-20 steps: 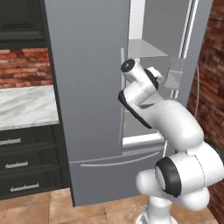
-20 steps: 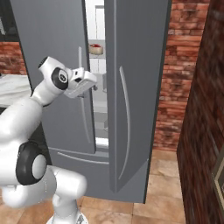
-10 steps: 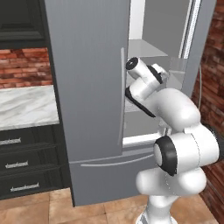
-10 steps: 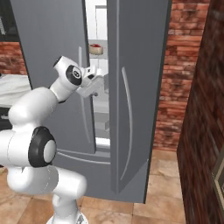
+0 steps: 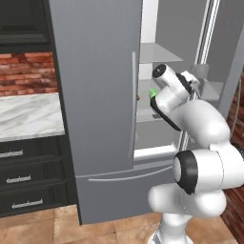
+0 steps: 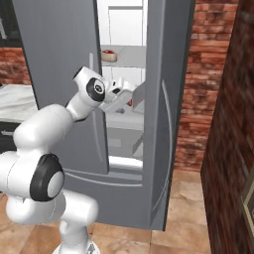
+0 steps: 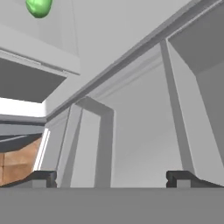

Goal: Gather the sweet potato and corn from the fridge and place them on a tray on the dining counter. Then gather the fish and steak from the fridge and place them on the other tray.

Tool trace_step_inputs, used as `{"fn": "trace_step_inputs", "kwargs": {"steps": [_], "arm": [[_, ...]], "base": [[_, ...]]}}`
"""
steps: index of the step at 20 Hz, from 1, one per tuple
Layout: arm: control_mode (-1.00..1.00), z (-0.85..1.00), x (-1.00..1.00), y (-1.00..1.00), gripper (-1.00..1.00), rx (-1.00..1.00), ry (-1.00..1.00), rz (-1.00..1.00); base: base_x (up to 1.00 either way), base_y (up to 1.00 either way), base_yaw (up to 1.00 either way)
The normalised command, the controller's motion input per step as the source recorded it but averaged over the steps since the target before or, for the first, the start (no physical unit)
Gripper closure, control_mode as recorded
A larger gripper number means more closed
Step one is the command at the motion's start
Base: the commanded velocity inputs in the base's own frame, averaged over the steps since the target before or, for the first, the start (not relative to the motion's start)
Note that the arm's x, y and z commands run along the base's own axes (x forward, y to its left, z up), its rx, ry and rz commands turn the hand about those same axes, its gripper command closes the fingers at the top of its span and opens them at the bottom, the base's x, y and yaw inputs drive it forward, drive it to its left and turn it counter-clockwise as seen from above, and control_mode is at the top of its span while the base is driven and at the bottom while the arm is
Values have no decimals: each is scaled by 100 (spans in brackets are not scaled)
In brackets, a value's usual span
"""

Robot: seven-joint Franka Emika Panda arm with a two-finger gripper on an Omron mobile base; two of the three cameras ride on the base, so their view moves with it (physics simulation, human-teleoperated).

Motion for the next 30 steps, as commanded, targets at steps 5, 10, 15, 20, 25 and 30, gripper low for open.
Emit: {"fn": "trace_step_inputs", "kwargs": {"steps": [5,10,15,20,25,30], "arm": [[-100,4,3,-93,-100,0,2,-3],[-100,1,27,-77,-100,1,1,0],[-100,0,10,-54,-100,5,0,1],[-100,-3,-35,29,-100,2,-9,8],[-100,-4,-6,100,-100,6,-14,8],[-100,0,0,100,-100,14,-15,14]], "base": [[0,0,0],[0,0,0],[0,0,0],[0,0,0],[0,0,0],[0,0,0]]}}
